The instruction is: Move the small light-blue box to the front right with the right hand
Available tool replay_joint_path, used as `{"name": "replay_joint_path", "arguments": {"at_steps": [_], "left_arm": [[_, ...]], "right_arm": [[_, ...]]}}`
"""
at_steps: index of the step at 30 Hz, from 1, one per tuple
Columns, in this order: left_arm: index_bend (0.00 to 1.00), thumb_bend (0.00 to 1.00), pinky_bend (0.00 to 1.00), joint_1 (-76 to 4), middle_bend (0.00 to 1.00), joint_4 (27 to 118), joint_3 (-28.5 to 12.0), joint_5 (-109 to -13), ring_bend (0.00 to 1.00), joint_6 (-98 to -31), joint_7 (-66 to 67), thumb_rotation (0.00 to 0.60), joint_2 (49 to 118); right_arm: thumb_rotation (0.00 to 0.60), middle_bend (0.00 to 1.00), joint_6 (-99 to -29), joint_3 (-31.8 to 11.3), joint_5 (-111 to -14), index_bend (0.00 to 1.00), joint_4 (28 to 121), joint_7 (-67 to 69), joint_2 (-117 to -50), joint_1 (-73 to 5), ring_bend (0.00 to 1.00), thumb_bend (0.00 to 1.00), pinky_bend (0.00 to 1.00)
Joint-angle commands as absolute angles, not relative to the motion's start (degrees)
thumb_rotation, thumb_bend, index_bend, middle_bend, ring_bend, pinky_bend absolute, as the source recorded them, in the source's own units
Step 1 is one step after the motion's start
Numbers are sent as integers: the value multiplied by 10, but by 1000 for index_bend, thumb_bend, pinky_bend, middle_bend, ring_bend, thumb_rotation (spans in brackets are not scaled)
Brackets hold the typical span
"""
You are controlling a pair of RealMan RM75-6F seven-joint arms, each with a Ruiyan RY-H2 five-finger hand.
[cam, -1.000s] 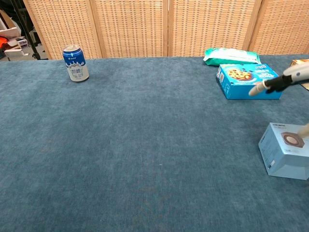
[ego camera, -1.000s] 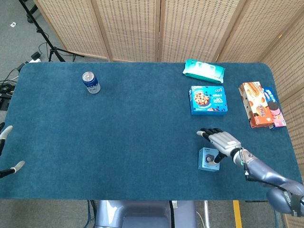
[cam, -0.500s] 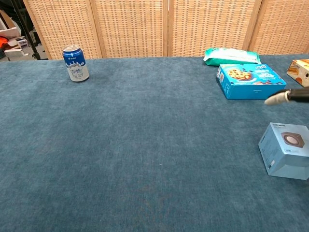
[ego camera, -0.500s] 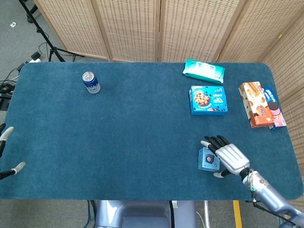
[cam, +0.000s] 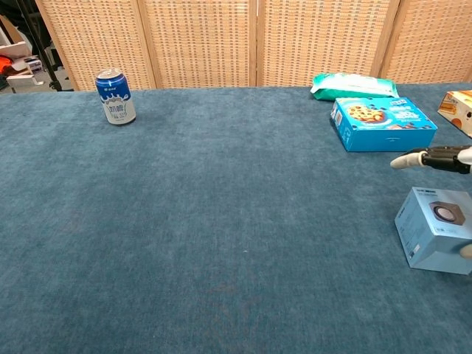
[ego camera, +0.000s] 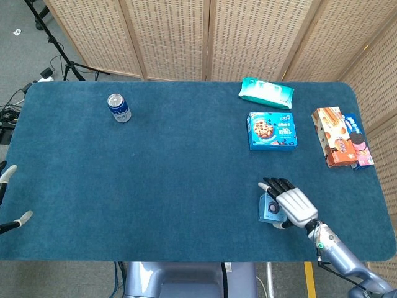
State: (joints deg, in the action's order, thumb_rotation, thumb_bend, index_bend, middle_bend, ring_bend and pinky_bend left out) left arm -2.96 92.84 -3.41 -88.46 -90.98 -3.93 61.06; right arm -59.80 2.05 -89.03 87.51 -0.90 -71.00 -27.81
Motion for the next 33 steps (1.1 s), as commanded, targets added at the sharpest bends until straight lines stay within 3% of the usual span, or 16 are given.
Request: {"name": "replay_joint_path", "arguments": {"at_steps": [1, 4, 7, 9, 14, 20, 21, 24, 27, 33], "left_arm": [[0, 0, 0, -29, 0, 929, -34, -884, 0, -910, -39, 600, 610], [0, 0, 0, -29, 0, 929, -34, -884, 0, -910, -39, 600, 610], [0, 0, 0, -29, 0, 930, -34, -885, 0, -910, -38, 600, 610], [0, 0, 0, -29, 0, 930, -34, -885, 0, -910, -38, 600, 610], [0, 0, 0, -30, 0, 930, -33, -887, 0, -910, -38, 600, 610], [0, 0, 0, -29, 0, 930, -32, -890, 0, -911, -40, 600, 609], [0, 0, 0, -29, 0, 930, -32, -890, 0, -910, -40, 600, 609], [0, 0, 0, -30, 0, 931, -31, -891, 0, -908, -38, 600, 610], [0, 0, 0, -30, 0, 932, -32, -889, 0, -909, -38, 600, 609], [0, 0, 0, -30, 0, 932, -32, -887, 0, -908, -40, 600, 608]], "right_arm": [[600, 340, -614, 17, -896, 213, 861, -3, -725, -273, 351, 15, 280], [600, 438, -635, 15, -907, 358, 850, 1, -734, -268, 421, 153, 336], [600, 492, -650, 14, -918, 425, 853, 15, -732, -265, 460, 348, 370], [600, 500, -652, 14, -921, 453, 858, 22, -725, -266, 465, 414, 375], [600, 501, -637, 15, -921, 460, 887, 49, -696, -275, 465, 453, 375], [600, 501, -548, 7, -902, 460, 967, 166, -606, -326, 465, 517, 376], [600, 501, -526, 6, -899, 460, 976, 188, -591, -339, 465, 517, 376], [600, 502, -357, 3, -883, 460, 1016, 360, -530, -428, 465, 517, 376], [600, 504, -299, 8, -916, 460, 1006, 456, -519, -471, 465, 530, 376], [600, 505, -256, 42, -980, 460, 967, 575, -544, -523, 465, 543, 376]]}}
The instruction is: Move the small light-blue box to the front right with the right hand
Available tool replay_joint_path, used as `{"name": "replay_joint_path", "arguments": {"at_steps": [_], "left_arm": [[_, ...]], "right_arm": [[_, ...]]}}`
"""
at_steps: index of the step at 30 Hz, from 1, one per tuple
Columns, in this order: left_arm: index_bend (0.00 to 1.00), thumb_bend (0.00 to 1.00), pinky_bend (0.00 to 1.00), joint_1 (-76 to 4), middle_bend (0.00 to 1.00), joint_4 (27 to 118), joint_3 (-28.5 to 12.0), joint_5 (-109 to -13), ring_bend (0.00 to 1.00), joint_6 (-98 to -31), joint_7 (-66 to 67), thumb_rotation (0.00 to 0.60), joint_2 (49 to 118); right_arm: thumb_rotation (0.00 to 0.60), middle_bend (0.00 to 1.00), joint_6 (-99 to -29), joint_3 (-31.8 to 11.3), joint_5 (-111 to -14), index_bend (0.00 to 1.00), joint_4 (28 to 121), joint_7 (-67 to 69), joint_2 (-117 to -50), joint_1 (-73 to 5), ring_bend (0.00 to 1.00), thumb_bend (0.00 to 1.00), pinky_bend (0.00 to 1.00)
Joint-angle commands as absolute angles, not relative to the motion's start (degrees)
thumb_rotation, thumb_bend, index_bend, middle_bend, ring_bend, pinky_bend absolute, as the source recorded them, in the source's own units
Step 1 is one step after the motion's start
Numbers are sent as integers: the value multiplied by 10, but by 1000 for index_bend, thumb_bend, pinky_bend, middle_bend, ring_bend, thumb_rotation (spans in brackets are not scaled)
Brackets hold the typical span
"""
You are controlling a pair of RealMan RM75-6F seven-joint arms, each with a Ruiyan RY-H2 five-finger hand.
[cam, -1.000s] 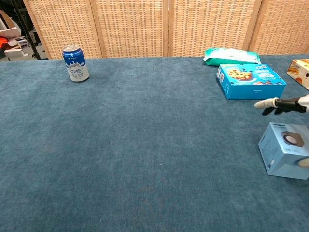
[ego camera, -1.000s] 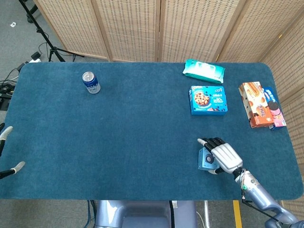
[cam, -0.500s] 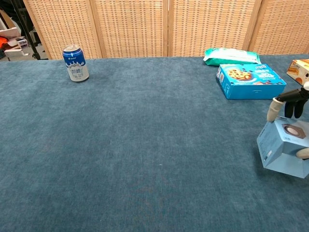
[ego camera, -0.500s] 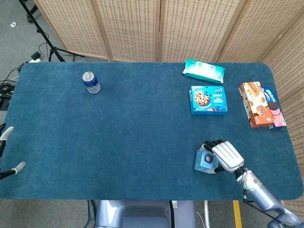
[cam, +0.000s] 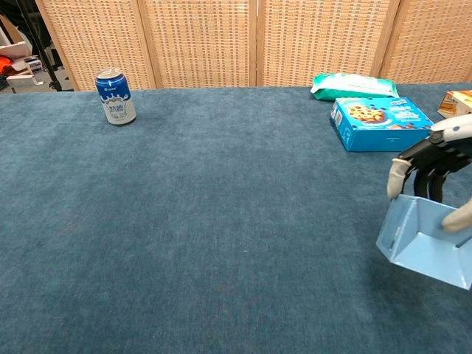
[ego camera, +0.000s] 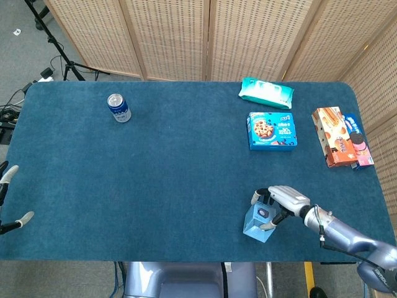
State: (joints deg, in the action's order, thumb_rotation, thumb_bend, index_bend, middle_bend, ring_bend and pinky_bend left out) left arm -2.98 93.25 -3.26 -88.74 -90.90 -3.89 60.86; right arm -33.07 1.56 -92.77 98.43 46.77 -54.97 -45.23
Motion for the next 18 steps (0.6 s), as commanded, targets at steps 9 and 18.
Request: {"name": "replay_joint_path", "arguments": {"at_steps": [9, 18], "left_arm": [[0, 0, 0, -30, 0, 933, -33, -885, 0, -908, -44, 600, 606], [0, 0, 0, -29, 0, 935, -33, -886, 0, -909, -43, 600, 606]], "right_arm": [[600, 414, -258, 101, -1030, 448, 914, 643, -576, -570, 386, 518, 376], [600, 0, -332, 104, -1001, 0, 883, 582, -579, -548, 0, 52, 144]]}}
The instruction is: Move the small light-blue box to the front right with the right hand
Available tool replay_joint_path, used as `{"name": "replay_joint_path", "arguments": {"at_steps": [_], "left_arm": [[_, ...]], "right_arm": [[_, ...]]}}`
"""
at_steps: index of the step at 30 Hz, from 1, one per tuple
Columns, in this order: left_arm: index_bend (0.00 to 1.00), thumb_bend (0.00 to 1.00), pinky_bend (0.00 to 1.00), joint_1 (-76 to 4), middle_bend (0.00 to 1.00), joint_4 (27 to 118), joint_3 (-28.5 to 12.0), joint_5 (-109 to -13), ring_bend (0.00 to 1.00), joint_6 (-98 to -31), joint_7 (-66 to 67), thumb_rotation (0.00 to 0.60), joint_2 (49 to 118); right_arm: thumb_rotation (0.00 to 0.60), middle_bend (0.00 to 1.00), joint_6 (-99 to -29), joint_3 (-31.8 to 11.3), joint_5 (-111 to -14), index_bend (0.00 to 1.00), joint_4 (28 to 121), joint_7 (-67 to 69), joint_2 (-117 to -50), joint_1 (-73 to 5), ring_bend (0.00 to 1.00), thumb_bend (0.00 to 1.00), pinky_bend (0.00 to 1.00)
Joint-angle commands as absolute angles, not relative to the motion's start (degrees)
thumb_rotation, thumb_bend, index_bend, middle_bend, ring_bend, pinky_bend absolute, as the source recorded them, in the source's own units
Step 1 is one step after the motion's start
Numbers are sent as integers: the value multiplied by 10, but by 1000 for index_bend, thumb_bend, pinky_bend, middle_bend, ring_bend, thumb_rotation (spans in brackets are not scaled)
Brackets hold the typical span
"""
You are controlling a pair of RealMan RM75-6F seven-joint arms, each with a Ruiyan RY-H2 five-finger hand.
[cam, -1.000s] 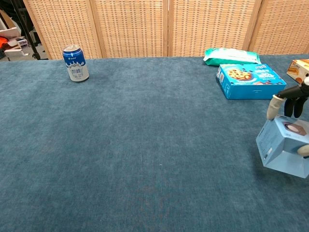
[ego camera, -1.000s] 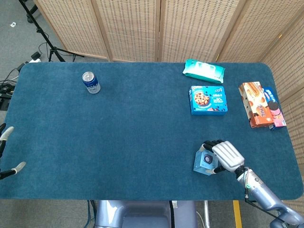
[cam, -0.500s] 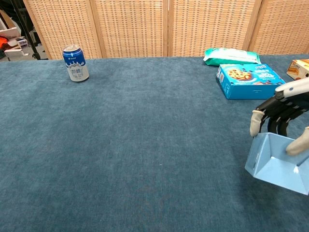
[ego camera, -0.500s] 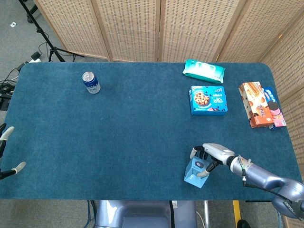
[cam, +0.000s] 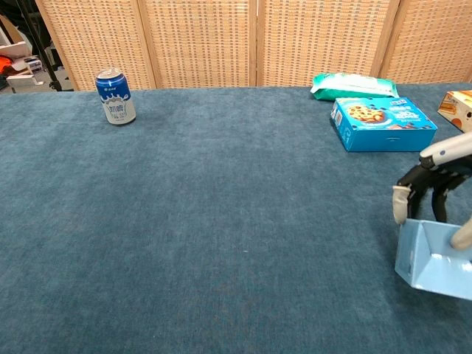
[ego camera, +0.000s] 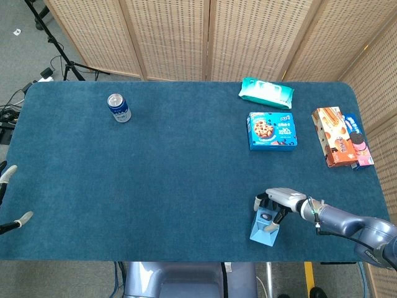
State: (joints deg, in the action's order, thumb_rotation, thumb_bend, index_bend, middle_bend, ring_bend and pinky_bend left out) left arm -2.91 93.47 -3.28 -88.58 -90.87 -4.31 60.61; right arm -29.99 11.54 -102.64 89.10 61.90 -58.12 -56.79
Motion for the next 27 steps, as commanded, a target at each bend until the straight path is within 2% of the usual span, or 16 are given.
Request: {"name": "replay_joint_path", "arguments": {"at_steps": [1, 9, 12, 15, 18, 22, 24, 27], "left_arm": [[0, 0, 0, -29, 0, 935, -33, -886, 0, -909, -44, 600, 606], [0, 0, 0, -28, 0, 936, -32, -888, 0, -910, -46, 600, 605], [0, 0, 0, -27, 0, 936, -31, -890, 0, -913, -46, 600, 605], [0, 0, 0, -26, 0, 936, -32, -890, 0, -915, -47, 600, 605], [0, 0, 0, -26, 0, 936, -32, -890, 0, -916, -46, 600, 605], [0, 0, 0, -26, 0, 935, -31, -893, 0, -917, -42, 600, 607], [0, 0, 0, -27, 0, 935, -29, -894, 0, -912, -46, 600, 605], [0, 0, 0, -31, 0, 933, -29, -890, 0, -902, -46, 600, 605]], "right_arm": [[600, 0, -340, 101, -992, 0, 885, 570, -575, -543, 0, 52, 144], [600, 0, -363, 89, -951, 0, 895, 515, -551, -523, 0, 51, 144], [600, 0, -392, 83, -945, 0, 905, 506, -540, -508, 0, 45, 144], [600, 0, -456, 72, -937, 0, 909, 462, -533, -474, 0, 8, 138], [600, 0, -539, 53, -913, 0, 910, 380, -543, -425, 0, 0, 78], [600, 0, -727, 13, -874, 0, 877, 145, -619, -322, 0, 0, 13], [600, 0, -804, 4, -880, 0, 847, 72, -664, -283, 0, 0, 4], [600, 0, -856, 5, -881, 0, 825, 23, -692, -244, 0, 0, 2]]}}
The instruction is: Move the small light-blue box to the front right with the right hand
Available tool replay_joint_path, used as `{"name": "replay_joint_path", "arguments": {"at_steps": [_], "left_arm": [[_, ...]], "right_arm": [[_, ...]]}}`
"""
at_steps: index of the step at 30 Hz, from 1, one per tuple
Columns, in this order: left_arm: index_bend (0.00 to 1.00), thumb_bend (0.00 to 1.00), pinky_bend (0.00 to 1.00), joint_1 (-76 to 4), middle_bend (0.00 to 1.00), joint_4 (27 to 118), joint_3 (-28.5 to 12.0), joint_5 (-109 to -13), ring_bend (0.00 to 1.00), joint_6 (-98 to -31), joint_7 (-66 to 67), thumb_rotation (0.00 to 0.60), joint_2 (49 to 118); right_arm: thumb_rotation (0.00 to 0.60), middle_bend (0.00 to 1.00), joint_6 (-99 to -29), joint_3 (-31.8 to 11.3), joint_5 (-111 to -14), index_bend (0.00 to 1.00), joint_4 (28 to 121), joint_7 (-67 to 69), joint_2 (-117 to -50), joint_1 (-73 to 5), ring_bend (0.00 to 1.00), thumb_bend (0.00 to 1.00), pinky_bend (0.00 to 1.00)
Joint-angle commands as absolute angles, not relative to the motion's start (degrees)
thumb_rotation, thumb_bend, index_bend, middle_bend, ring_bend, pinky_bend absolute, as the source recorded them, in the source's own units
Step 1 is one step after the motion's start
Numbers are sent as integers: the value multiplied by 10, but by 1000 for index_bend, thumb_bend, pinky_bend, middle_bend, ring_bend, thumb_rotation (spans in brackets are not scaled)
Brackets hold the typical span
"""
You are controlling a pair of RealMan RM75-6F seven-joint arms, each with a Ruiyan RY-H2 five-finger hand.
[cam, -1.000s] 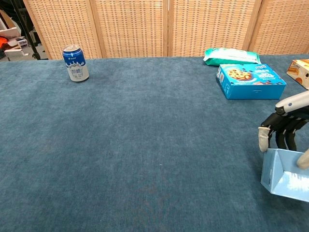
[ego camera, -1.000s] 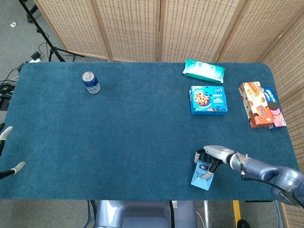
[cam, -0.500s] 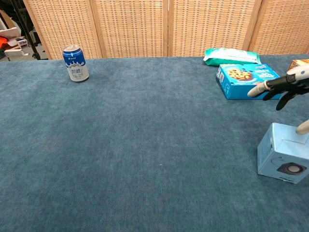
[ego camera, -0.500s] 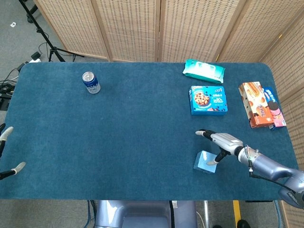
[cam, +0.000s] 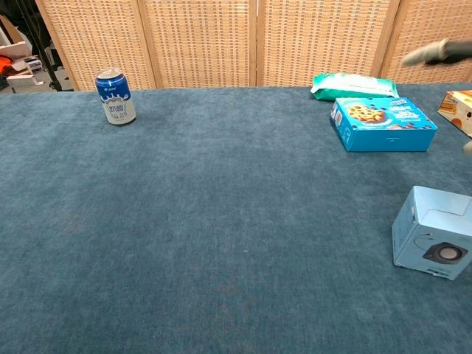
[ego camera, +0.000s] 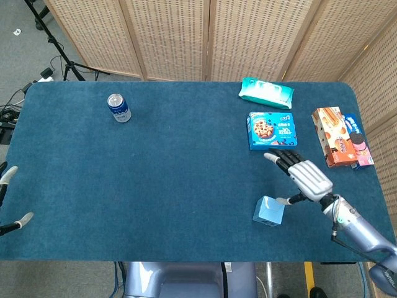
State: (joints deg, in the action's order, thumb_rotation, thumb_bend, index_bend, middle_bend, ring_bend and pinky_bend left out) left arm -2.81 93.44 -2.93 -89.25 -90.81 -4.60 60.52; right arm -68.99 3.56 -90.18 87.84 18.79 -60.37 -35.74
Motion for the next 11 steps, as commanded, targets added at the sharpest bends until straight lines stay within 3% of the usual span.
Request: {"name": "replay_joint_path", "arguments": {"at_steps": [1, 11], "left_arm": [[0, 0, 0, -32, 0, 932, -29, -890, 0, -902, -45, 600, 606], [0, 0, 0, -32, 0, 931, -27, -893, 0, -901, -43, 600, 606]], "right_arm": [[600, 0, -869, 4, -880, 0, 821, 15, -700, -234, 0, 0, 2], [600, 0, -928, -12, -853, 0, 807, 13, -743, -163, 0, 0, 0]]}}
